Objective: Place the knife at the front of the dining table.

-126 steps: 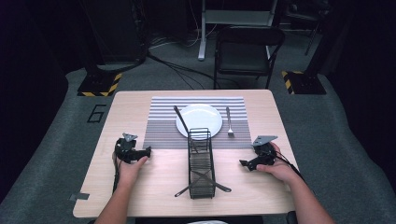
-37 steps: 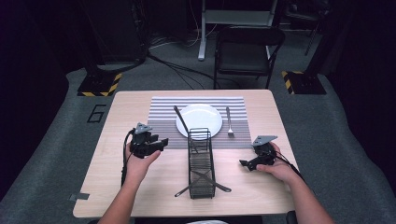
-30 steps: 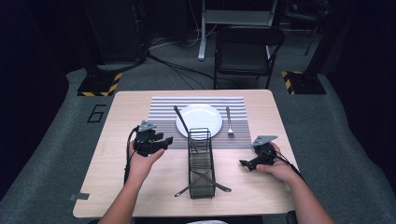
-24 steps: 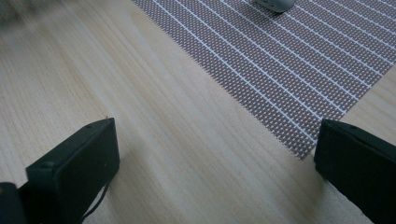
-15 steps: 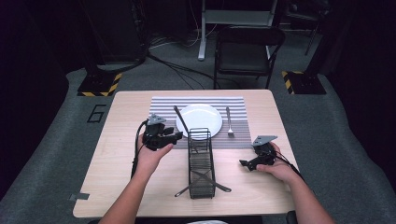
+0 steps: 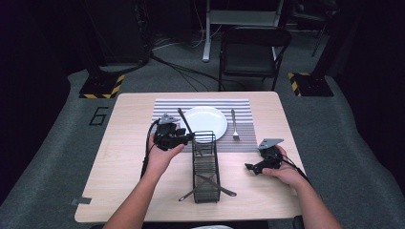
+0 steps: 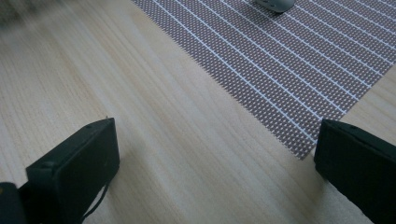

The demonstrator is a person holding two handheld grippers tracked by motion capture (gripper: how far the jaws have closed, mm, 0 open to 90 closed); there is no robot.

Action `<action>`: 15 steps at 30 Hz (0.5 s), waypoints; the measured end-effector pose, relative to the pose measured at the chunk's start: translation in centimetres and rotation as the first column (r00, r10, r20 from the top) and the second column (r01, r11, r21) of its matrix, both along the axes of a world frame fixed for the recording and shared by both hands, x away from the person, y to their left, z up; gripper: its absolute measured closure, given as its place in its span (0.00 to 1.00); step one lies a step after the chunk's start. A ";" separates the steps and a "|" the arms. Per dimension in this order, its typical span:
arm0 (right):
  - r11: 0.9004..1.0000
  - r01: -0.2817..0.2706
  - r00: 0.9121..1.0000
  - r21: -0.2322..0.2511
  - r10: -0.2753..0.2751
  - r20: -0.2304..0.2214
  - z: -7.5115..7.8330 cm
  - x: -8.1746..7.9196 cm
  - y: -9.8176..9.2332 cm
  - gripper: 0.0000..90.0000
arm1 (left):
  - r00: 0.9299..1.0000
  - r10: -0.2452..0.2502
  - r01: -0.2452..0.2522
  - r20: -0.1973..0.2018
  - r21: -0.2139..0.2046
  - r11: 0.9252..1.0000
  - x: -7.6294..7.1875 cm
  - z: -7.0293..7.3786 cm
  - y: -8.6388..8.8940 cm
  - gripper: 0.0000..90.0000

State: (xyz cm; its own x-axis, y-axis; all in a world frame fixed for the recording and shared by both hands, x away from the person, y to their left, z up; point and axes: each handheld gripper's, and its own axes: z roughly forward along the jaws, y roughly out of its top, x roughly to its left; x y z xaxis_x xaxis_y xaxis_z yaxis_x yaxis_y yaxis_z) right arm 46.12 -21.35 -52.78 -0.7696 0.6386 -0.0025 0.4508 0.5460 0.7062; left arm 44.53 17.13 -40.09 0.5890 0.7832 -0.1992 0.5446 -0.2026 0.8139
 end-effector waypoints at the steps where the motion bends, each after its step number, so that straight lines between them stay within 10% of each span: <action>1: 1.000 0.000 1.000 0.000 0.000 0.000 0.0 0.0 0.0 0.00 | 1.000 0.000 0.000 0.000 0.000 1.000 0.0 0.0 0.0 0.61; 15: 1.000 -0.001 1.000 0.000 0.001 0.000 0.0 0.0 0.0 0.00 | 1.000 -0.025 0.025 0.008 -0.009 1.000 0.9 -0.5 -0.9 0.74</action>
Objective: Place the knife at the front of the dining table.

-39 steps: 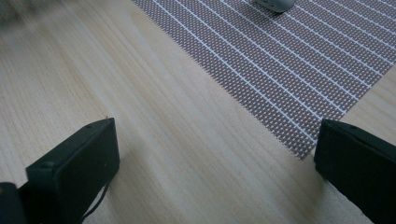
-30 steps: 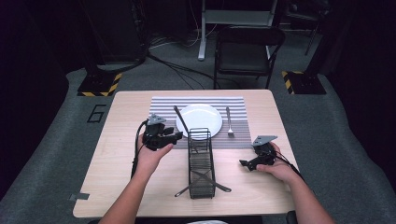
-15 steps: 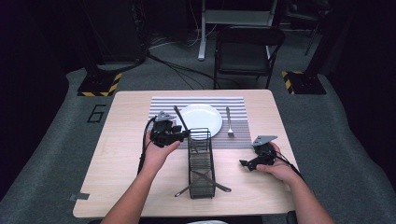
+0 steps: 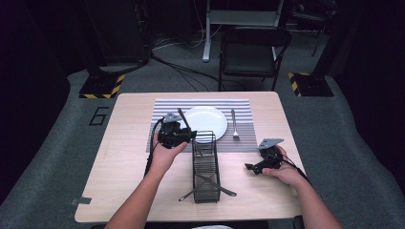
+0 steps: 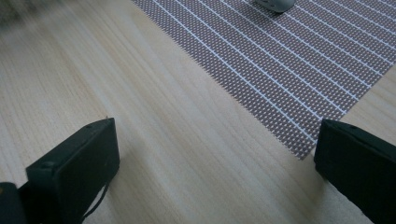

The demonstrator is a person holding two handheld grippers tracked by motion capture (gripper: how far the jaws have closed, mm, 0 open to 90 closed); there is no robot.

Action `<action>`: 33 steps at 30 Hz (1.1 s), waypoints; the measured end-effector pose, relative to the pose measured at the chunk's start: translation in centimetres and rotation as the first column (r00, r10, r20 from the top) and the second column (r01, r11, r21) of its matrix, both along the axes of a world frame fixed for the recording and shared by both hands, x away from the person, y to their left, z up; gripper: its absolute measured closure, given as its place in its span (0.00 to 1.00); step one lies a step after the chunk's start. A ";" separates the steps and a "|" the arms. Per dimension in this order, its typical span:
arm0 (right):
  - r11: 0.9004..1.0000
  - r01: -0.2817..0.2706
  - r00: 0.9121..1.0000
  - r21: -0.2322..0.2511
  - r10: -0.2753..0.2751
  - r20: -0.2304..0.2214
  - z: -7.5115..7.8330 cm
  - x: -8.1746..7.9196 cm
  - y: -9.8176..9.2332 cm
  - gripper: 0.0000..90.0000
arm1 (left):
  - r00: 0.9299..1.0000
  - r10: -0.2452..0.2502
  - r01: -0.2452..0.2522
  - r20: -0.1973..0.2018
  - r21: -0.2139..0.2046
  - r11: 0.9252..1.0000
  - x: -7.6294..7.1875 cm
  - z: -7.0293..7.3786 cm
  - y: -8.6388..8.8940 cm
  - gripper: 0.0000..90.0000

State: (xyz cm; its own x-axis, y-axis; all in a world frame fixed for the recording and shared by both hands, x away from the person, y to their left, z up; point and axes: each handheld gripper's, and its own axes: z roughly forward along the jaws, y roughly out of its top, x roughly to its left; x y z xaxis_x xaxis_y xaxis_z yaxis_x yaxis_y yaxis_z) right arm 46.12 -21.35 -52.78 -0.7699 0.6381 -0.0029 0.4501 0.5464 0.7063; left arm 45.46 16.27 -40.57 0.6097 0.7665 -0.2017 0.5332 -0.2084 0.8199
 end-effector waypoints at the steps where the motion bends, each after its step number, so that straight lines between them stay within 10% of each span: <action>1: 1.000 -0.001 1.000 0.000 0.001 0.000 0.0 0.0 0.0 0.00 | 1.000 -0.004 0.004 0.000 -0.004 1.000 0.0 0.0 0.0 0.74; 33: 1.000 0.000 1.000 0.000 0.000 0.000 0.0 0.0 0.0 0.00 | 0.993 -0.105 0.105 0.046 0.012 0.994 -1.7 2.8 -1.6 0.92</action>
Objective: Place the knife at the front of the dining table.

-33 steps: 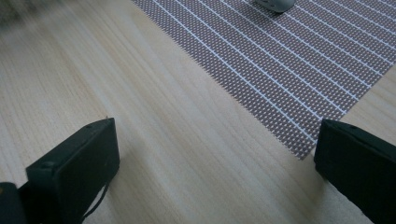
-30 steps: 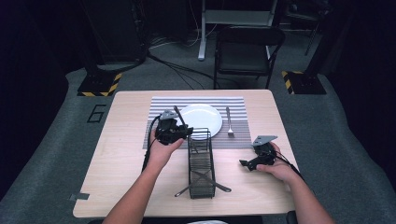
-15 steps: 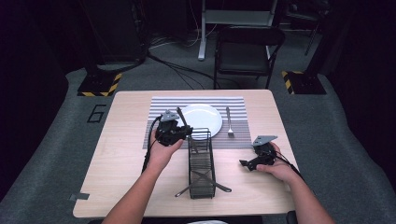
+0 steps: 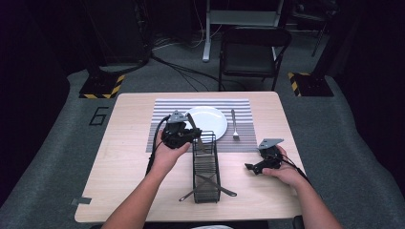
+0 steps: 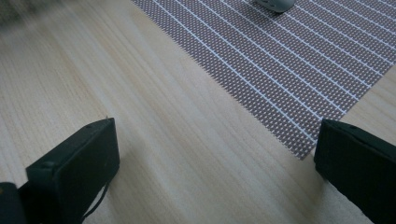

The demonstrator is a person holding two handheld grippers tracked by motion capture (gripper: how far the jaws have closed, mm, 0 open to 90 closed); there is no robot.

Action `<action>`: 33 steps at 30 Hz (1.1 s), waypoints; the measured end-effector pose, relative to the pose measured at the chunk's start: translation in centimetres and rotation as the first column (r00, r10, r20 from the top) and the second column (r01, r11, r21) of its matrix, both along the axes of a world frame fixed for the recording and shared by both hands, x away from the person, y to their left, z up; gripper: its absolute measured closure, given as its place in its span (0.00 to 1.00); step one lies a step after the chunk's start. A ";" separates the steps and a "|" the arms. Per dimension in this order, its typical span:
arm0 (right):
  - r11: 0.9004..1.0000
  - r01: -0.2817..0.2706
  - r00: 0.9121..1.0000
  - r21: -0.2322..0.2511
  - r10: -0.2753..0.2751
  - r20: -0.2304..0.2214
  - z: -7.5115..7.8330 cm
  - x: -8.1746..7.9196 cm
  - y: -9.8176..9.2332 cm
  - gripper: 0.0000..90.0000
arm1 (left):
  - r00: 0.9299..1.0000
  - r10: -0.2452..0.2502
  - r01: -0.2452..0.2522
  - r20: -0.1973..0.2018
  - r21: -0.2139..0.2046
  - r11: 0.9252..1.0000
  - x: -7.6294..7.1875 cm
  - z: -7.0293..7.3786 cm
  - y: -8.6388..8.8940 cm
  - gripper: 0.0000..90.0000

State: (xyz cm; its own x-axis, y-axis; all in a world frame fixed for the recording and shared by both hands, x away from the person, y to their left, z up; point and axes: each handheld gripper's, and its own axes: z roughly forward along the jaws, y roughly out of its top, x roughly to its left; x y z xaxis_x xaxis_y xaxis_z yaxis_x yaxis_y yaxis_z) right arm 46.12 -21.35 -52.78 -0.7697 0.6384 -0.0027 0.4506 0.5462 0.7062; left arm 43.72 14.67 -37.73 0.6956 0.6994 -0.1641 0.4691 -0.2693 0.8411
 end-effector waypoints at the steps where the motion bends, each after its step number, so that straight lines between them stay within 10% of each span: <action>1: 1.000 0.000 1.000 0.000 0.000 0.000 0.0 0.0 0.0 0.00 | 1.000 0.000 0.000 0.000 0.000 1.000 0.0 0.0 0.0 0.92; 33: 1.000 0.001 1.000 0.001 -0.001 -0.001 0.0 0.0 0.0 0.00 | 0.997 0.017 -0.019 0.070 0.025 1.000 -1.2 8.4 3.1 0.92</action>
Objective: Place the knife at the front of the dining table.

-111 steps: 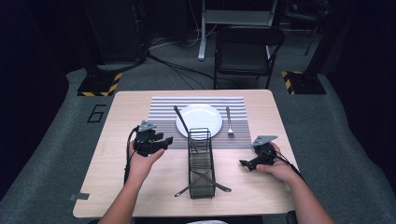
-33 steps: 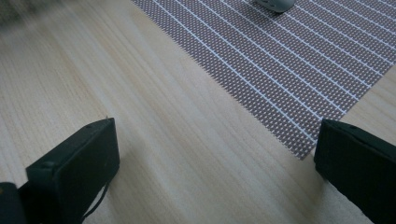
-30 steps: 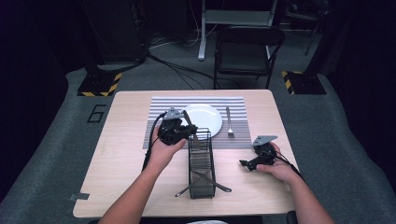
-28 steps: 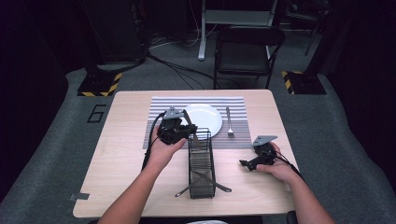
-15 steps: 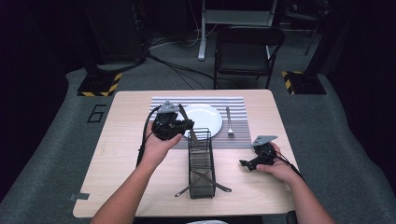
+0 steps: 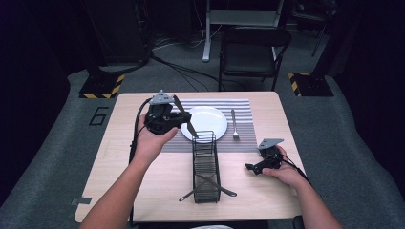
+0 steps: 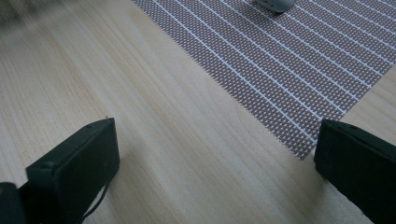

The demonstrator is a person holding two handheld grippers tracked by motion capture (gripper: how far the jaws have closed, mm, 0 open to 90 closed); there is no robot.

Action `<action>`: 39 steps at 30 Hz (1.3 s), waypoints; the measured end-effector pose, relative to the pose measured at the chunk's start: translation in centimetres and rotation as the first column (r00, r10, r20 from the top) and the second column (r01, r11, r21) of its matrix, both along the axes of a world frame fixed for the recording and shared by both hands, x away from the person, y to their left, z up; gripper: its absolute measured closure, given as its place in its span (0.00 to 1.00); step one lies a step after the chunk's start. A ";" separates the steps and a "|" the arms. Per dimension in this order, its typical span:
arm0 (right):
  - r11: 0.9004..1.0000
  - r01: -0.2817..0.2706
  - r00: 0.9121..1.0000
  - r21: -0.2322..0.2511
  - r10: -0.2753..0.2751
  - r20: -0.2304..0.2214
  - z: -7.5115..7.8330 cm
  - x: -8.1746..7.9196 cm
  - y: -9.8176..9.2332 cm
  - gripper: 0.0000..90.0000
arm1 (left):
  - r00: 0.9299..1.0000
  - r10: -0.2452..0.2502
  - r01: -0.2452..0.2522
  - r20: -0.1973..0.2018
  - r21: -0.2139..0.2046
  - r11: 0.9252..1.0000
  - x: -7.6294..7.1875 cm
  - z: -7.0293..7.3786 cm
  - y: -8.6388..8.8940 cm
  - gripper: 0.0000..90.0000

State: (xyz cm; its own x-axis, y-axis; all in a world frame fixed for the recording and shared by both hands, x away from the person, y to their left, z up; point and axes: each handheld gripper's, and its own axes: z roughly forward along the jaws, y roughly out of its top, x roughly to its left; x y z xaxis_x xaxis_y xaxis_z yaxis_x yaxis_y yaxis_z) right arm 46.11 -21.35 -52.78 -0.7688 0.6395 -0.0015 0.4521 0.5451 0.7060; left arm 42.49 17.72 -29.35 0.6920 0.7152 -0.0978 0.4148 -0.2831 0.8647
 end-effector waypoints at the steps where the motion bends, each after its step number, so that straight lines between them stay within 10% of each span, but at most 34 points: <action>1: 1.000 -0.002 1.000 0.000 0.002 0.002 0.0 0.0 0.0 0.00 | 1.000 0.005 -0.005 0.006 0.001 1.000 0.0 0.2 0.2 0.92; 18: 1.000 -0.002 1.000 -0.001 0.002 0.001 0.0 0.0 0.0 0.00 | 0.995 0.098 -0.098 -0.001 -0.011 0.995 1.2 -0.4 3.7 0.92; 39: 1.000 -0.001 1.000 -0.001 0.001 0.001 0.0 0.0 0.0 0.00 | 0.964 0.260 -0.256 -0.046 0.073 0.964 4.7 -7.4 6.8 0.92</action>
State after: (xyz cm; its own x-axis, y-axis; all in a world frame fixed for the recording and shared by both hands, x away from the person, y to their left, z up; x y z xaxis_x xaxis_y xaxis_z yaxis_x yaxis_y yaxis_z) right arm 46.12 -21.35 -52.77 -0.7697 0.6384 -0.0026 0.4508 0.5463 0.7060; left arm 47.15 24.55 -36.76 0.4778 0.8750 -0.0773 0.5276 -0.2155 0.8217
